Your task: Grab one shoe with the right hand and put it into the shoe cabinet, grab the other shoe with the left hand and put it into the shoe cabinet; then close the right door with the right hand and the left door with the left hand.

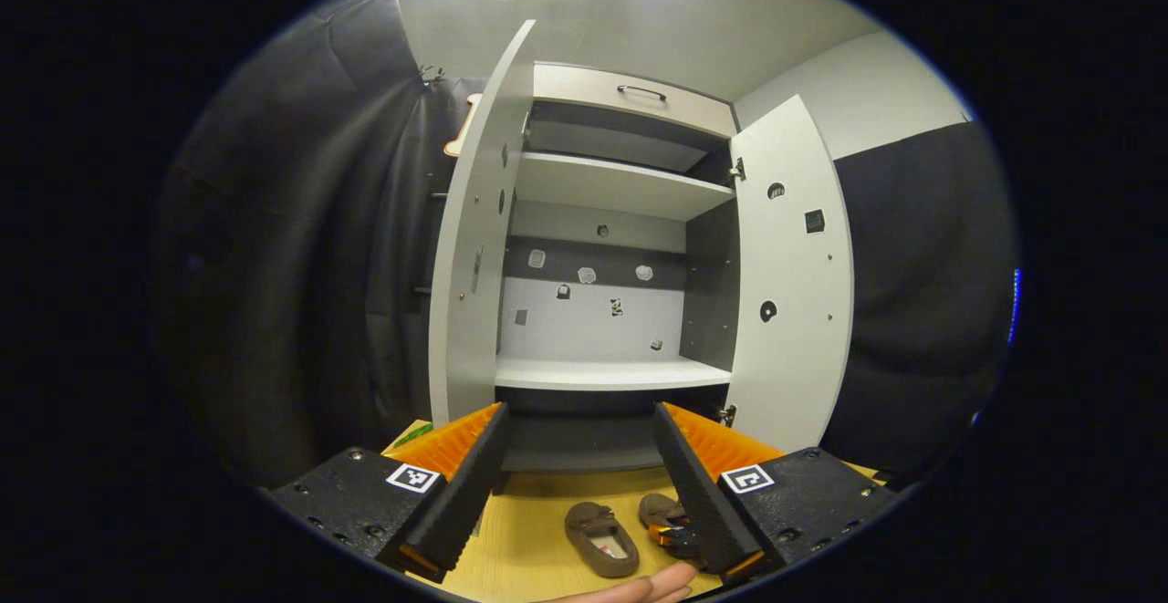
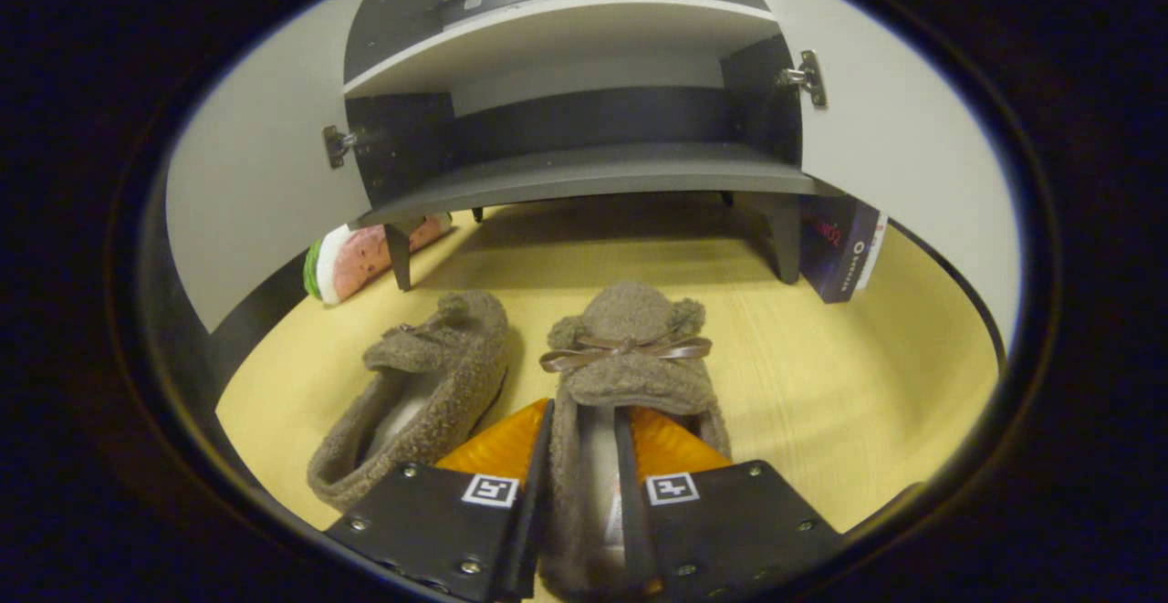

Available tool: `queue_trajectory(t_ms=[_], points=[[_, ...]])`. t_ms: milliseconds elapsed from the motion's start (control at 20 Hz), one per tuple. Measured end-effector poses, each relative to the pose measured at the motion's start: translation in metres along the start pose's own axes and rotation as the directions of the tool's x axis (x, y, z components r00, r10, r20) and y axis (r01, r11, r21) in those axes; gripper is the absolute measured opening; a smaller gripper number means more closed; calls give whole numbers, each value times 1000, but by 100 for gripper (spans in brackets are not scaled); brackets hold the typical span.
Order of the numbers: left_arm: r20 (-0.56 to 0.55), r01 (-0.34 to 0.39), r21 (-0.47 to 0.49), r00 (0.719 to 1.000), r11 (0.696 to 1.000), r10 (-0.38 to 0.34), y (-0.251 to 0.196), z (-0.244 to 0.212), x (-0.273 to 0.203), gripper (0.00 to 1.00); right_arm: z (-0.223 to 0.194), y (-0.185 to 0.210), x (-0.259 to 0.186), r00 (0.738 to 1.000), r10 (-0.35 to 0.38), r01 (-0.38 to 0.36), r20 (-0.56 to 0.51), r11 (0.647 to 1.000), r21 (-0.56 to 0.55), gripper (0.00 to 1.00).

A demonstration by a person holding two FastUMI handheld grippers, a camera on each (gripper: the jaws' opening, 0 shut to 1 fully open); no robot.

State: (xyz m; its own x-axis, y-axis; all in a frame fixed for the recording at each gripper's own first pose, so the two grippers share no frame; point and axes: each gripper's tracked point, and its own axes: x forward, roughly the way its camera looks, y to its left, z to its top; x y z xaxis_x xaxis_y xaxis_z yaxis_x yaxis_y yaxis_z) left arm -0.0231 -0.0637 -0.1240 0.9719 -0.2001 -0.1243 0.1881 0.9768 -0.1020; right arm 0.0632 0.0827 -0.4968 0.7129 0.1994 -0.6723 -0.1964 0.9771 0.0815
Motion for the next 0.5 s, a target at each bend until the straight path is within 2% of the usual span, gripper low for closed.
queue_trajectory(t_ms=[50, 100, 200, 250, 300, 400, 450, 500], points=[[-7, 8, -4, 1000, 1000, -8, -2, -2, -2, 96, -21, 1, 18, 1000, 1, 0, -17, 1000, 16, 21], [-10, 15, -4, 1000, 1000, -15, -4, -3, -4, 96, -28, 6, 22, 999, 9, -9, -49, 1000, -15, 6], [-6, 34, -3, 999, 999, -34, -11, -3, -9, 97, -27, 4, 25, 998, -32, 28, -45, 995, -100, 7], [-4, 42, -1, 999, 999, -42, -14, -2, -11, 97, -30, 3, 25, 997, -56, 48, -45, 988, -148, 14], [-3, 38, 5, 999, 999, -38, -13, -3, -12, 96, -27, 3, 26, 997, -74, 71, -10, 984, -166, 29], [-2, 22, 28, 1000, 999, -22, -9, -4, -13, 96, -30, 8, 27, 998, -65, 64, -2, 987, -148, 30], [-4, 23, 28, 1000, 999, -23, -10, -4, -14, 96, -28, 4, 34, 996, -92, 93, 14, 990, -110, 33], [-8, 27, 28, 1000, 999, -27, -12, -6, -15, 96, -29, 5, 30, 997, -69, 70, 24, 997, -44, 20]])
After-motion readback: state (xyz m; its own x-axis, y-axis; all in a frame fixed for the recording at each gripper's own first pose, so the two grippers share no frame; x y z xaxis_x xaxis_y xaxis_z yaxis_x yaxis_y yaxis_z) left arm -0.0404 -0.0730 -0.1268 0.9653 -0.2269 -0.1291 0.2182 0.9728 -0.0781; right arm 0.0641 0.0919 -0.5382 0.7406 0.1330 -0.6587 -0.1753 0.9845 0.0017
